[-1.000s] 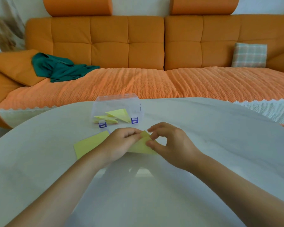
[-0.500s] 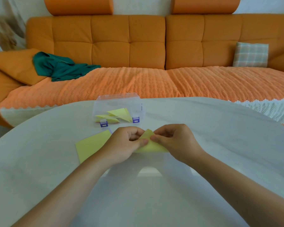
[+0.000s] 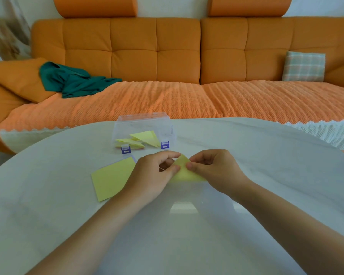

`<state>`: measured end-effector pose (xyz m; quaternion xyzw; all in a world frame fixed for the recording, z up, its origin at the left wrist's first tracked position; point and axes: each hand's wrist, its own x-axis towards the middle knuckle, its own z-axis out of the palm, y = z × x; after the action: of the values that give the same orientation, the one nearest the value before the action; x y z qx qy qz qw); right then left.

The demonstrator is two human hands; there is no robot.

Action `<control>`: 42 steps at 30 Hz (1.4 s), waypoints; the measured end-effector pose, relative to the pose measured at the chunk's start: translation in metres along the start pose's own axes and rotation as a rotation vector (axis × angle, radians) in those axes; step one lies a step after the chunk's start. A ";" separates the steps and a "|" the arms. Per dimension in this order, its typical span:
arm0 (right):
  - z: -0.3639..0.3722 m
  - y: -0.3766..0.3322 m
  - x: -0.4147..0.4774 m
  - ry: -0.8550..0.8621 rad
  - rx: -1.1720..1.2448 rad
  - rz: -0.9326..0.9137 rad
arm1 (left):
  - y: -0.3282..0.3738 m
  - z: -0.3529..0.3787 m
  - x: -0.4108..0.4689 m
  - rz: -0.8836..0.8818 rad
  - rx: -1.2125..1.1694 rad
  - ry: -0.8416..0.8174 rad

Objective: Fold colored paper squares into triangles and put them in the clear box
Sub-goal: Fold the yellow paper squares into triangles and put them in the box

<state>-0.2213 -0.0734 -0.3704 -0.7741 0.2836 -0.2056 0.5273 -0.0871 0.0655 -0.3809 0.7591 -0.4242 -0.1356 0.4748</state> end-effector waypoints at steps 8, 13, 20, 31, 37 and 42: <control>0.008 0.005 -0.006 -0.006 -0.496 -0.151 | 0.001 0.019 -0.005 0.105 0.110 0.072; 0.014 0.002 -0.011 -0.046 -0.717 -0.228 | -0.001 0.024 -0.006 0.145 0.145 0.075; 0.010 -0.002 -0.012 -0.048 -0.730 -0.253 | -0.002 0.024 -0.004 0.114 0.101 0.098; 0.004 0.003 0.001 0.012 -0.348 0.042 | 0.000 0.026 -0.007 -0.010 0.118 0.049; 0.007 0.001 0.005 -0.080 -0.422 0.170 | 0.001 0.019 -0.008 -0.020 0.382 -0.080; 0.012 -0.004 0.003 -0.079 -0.537 0.177 | 0.005 0.010 -0.013 0.192 0.504 -0.080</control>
<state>-0.2109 -0.0660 -0.3714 -0.8658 0.3736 -0.0460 0.3297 -0.1038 0.0686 -0.3843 0.8037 -0.5329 -0.0101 0.2644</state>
